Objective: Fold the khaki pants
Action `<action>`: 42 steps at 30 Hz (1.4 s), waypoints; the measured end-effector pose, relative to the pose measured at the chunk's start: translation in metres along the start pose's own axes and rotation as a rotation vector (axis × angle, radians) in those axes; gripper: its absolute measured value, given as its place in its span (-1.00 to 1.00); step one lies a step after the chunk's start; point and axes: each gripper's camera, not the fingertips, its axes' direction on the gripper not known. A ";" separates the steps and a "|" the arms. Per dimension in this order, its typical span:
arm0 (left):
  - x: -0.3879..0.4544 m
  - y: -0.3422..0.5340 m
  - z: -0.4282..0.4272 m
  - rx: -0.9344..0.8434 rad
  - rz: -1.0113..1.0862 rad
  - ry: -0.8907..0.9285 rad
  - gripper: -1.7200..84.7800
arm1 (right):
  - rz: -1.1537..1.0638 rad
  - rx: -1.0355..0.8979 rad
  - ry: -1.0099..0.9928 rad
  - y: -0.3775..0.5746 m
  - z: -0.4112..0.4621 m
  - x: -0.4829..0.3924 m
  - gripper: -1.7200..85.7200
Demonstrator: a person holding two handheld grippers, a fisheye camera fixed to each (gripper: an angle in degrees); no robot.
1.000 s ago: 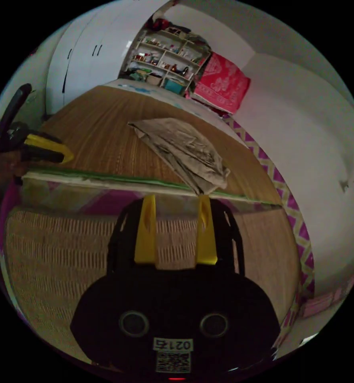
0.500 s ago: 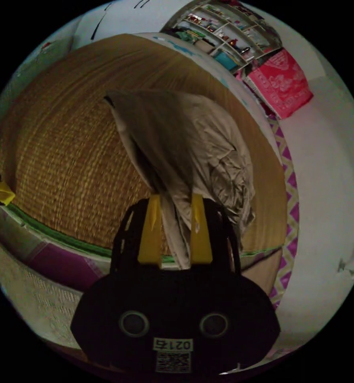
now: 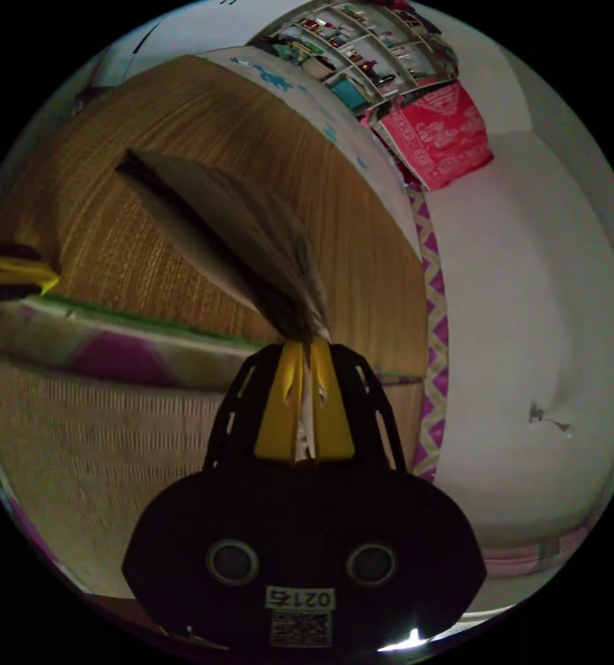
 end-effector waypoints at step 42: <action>0.105 0.010 -0.003 -0.240 0.446 0.331 -0.78 | 1.704 0.275 -0.612 0.677 -0.087 -0.231 -0.73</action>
